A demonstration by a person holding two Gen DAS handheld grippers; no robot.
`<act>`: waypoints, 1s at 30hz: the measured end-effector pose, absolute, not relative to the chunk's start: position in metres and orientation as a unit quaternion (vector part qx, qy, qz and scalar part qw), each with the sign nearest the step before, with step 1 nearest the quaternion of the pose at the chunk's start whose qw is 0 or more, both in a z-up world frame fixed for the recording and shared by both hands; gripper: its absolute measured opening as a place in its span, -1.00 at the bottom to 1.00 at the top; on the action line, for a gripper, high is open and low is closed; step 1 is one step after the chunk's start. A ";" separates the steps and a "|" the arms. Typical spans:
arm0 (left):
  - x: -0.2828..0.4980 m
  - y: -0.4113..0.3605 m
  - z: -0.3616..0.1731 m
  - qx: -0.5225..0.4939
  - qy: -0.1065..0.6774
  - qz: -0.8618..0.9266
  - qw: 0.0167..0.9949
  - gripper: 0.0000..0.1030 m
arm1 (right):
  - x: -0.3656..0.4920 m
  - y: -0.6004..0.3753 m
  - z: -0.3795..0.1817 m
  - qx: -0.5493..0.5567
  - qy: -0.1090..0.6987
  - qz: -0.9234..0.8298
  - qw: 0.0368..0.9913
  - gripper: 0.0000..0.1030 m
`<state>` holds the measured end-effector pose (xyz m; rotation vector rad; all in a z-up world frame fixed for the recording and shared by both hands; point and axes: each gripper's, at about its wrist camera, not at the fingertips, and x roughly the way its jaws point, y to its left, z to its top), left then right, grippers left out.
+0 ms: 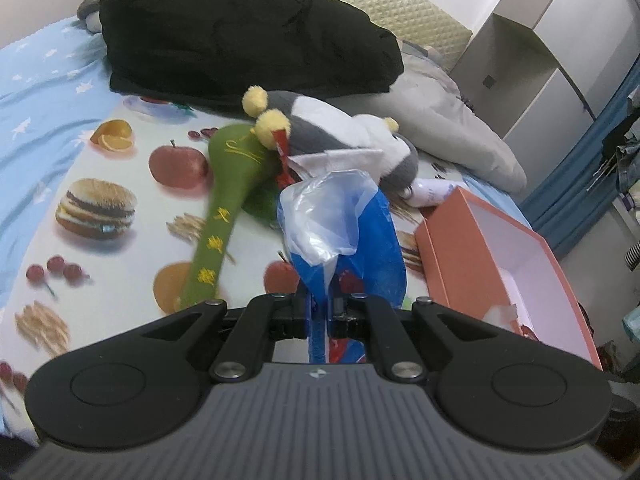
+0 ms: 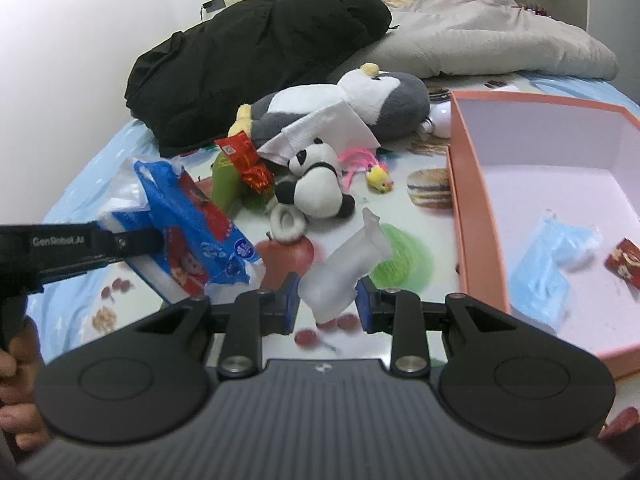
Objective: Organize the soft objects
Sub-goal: 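Carry the plastic bag with the left gripper over the pink box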
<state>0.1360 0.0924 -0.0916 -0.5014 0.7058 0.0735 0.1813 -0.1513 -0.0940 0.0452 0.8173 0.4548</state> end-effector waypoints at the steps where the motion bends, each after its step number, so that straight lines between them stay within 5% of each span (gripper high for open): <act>1: 0.135 0.088 -0.090 -0.243 0.344 0.034 0.906 -0.85 | 0.179 -0.155 -0.093 0.024 0.395 0.218 0.892 -0.36; 30: 0.237 -0.075 0.057 -0.161 0.320 -0.171 0.918 -0.85 | 0.210 -0.278 0.033 0.061 0.281 0.145 0.947 -0.36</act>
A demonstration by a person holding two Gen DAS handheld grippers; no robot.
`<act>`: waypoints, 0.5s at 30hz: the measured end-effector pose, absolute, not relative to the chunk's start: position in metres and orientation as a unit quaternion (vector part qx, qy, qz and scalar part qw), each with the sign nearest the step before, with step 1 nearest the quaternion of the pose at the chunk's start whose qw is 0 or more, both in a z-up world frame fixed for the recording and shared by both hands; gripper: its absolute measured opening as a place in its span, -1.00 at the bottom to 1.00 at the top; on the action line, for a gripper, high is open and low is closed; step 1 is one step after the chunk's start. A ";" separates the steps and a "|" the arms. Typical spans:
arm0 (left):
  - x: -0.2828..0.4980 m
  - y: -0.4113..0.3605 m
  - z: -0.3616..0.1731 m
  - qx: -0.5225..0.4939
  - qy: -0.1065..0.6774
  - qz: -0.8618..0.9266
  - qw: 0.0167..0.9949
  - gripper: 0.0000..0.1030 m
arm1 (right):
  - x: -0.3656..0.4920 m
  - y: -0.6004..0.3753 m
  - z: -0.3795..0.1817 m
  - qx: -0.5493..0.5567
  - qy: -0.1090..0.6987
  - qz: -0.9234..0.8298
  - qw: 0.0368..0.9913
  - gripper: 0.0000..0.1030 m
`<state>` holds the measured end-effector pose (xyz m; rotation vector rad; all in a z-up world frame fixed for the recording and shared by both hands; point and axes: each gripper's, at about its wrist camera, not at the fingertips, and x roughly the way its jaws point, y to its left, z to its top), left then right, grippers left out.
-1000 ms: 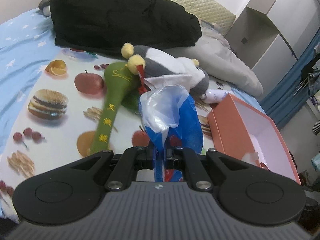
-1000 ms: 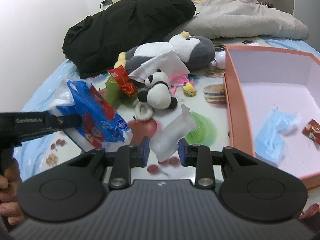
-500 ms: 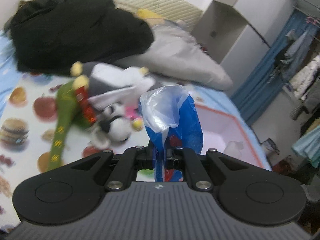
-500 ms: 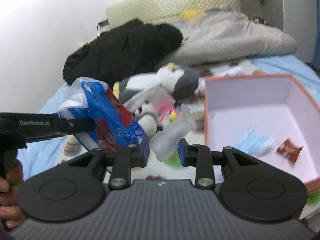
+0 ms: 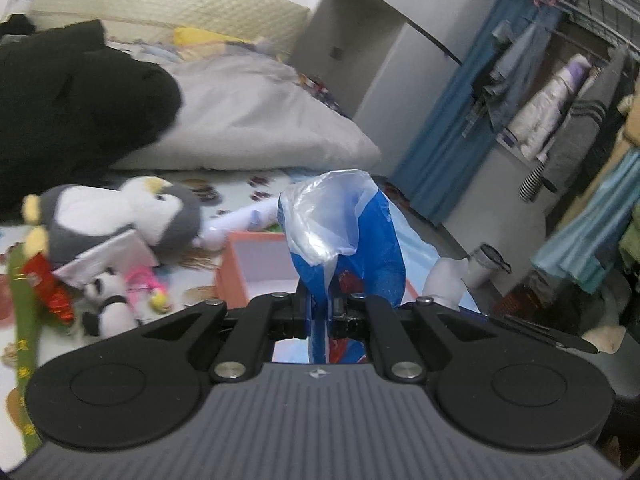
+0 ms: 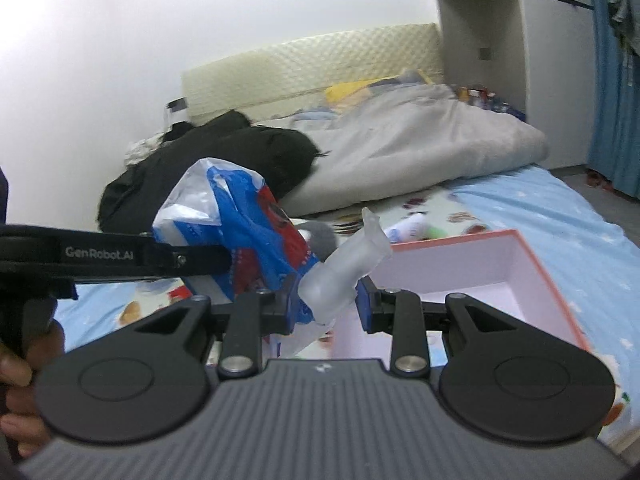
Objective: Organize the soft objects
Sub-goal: 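Carry the plastic bag with the left gripper over the pink box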
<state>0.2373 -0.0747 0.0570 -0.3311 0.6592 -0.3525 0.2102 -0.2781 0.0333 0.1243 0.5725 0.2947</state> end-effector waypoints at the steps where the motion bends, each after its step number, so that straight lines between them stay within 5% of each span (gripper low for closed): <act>1: 0.243 -0.083 0.055 -0.159 0.327 -0.177 0.915 -0.85 | 0.214 -0.286 0.030 0.065 0.288 0.135 0.946 -0.36; 15: 0.349 -0.169 -0.036 -0.119 0.452 -0.209 0.859 -0.84 | 0.271 -0.359 -0.053 0.105 0.401 0.064 0.908 -0.36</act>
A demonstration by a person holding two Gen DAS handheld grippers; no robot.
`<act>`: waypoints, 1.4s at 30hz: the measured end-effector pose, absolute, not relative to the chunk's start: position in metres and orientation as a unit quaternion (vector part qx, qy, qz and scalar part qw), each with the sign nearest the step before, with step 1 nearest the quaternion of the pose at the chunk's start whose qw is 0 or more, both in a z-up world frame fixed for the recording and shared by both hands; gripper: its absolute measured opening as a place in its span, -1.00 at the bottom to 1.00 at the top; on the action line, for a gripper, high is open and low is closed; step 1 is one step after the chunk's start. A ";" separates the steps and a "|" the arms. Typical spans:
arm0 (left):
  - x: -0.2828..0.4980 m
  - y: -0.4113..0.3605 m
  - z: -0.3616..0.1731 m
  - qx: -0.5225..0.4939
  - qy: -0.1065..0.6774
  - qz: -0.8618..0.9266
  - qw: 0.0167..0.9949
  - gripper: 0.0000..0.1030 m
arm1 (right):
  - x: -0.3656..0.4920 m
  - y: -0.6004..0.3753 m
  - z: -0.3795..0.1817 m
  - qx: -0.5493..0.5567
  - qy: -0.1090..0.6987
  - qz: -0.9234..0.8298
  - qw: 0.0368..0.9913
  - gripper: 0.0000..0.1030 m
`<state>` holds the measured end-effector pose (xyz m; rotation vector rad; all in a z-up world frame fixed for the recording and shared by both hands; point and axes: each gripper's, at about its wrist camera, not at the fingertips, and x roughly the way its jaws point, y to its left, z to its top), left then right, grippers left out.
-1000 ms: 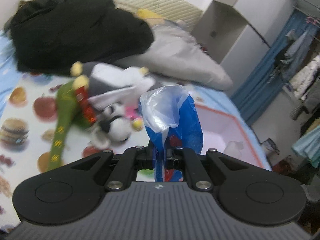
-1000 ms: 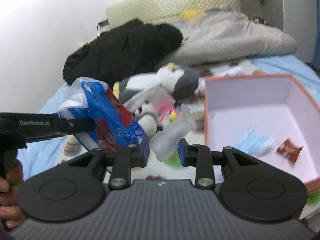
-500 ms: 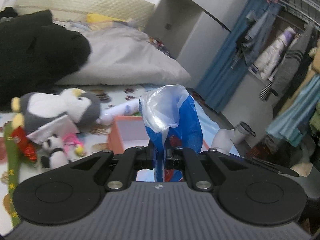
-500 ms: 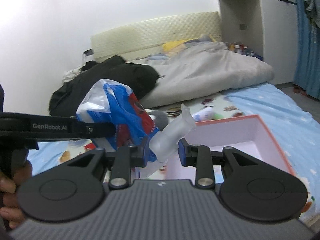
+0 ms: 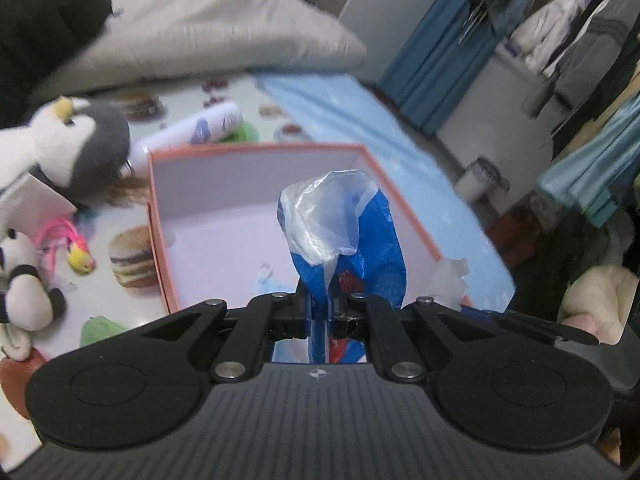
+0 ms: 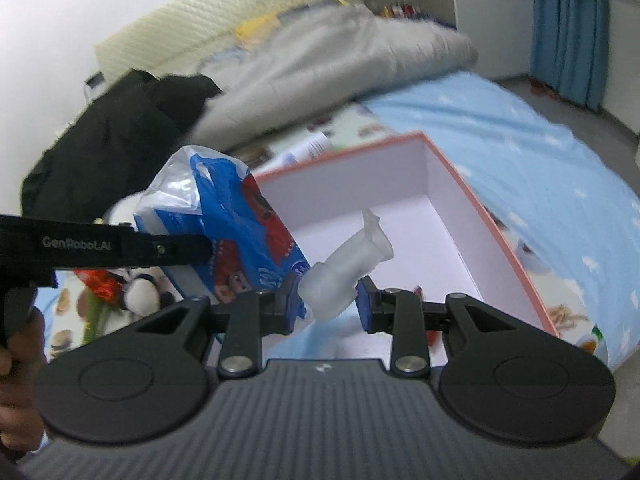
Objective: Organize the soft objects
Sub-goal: 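Carry the plastic bag with the left gripper over the pink box, then open the left gripper, dropping the plastic bag into the pink box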
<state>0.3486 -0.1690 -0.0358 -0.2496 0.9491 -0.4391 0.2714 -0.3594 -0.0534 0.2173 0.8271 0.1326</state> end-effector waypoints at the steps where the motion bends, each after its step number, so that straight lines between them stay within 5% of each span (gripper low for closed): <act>1: 0.355 -0.173 -0.044 -0.114 0.461 -0.209 0.855 -0.84 | 0.276 -0.362 -0.060 0.107 0.407 0.063 0.905 -0.35; 9: 0.393 -0.194 -0.091 -0.098 0.507 -0.200 0.832 -0.84 | 0.304 -0.380 -0.100 0.120 0.443 0.057 0.886 -0.34; 13: 0.402 -0.197 -0.100 -0.091 0.513 -0.199 0.830 -0.80 | 0.313 -0.385 -0.110 0.126 0.456 0.048 0.880 -0.17; 14: 0.403 -0.197 -0.101 -0.089 0.514 -0.197 0.830 -0.73 | 0.315 -0.386 -0.112 0.128 0.460 0.044 0.877 -0.15; 16: 0.404 -0.197 -0.100 -0.087 0.515 -0.189 0.831 -0.05 | 0.316 -0.387 -0.112 0.132 0.462 0.045 0.876 0.02; 17: 0.404 -0.196 -0.098 -0.086 0.511 -0.186 0.835 0.03 | 0.315 -0.387 -0.110 0.132 0.458 0.045 0.878 0.03; 42: 0.227 -0.129 0.035 -0.095 0.349 -0.170 0.917 0.04 | 0.182 -0.342 0.003 0.108 0.322 0.088 0.936 0.03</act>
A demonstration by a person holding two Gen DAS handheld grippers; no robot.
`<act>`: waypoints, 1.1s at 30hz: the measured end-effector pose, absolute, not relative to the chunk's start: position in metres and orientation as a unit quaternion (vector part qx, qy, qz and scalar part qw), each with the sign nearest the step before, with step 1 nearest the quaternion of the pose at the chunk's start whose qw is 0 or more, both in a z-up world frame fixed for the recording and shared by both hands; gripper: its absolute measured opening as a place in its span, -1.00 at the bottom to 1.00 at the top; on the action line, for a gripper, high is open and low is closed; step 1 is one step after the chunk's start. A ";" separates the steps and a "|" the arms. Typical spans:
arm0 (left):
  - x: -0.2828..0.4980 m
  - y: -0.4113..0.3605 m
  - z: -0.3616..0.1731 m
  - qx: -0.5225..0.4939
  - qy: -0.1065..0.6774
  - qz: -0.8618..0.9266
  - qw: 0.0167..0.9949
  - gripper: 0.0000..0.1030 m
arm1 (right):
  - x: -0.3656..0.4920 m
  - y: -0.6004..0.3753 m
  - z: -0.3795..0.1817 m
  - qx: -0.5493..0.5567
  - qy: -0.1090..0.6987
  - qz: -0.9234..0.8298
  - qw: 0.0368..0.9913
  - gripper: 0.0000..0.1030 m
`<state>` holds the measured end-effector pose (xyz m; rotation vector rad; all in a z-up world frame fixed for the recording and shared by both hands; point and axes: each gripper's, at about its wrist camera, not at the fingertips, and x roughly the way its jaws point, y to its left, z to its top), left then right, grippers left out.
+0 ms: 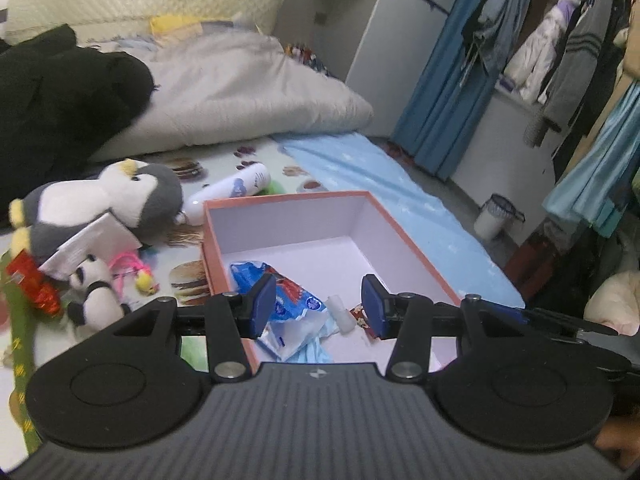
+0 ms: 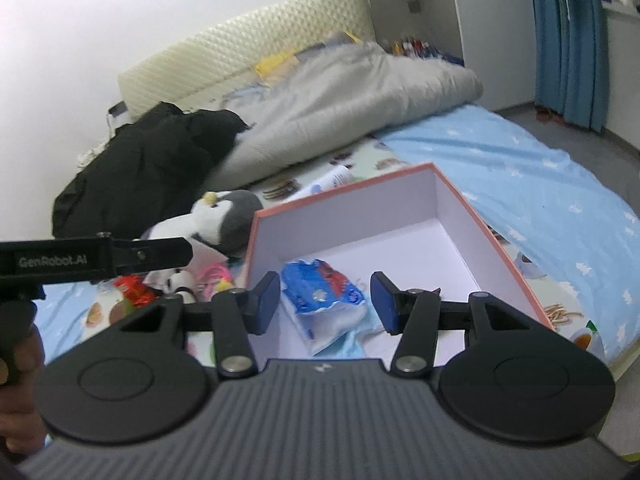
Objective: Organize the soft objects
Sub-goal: 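Open the left gripper, dropping the plastic bag into the pink box, then move both tools back toward the plush toys on the bed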
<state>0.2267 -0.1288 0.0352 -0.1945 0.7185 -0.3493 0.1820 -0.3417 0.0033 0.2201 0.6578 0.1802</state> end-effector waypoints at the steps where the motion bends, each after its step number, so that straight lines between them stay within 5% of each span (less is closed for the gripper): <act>1: 0.216 -0.124 0.037 -0.099 0.345 -0.167 0.918 0.04 | 0.175 -0.339 0.006 0.106 0.318 0.091 0.938 0.03; 33: -0.023 -0.005 0.008 -0.157 0.288 -0.042 0.944 0.16 | 0.036 -0.233 -0.013 0.065 0.300 0.225 0.925 0.03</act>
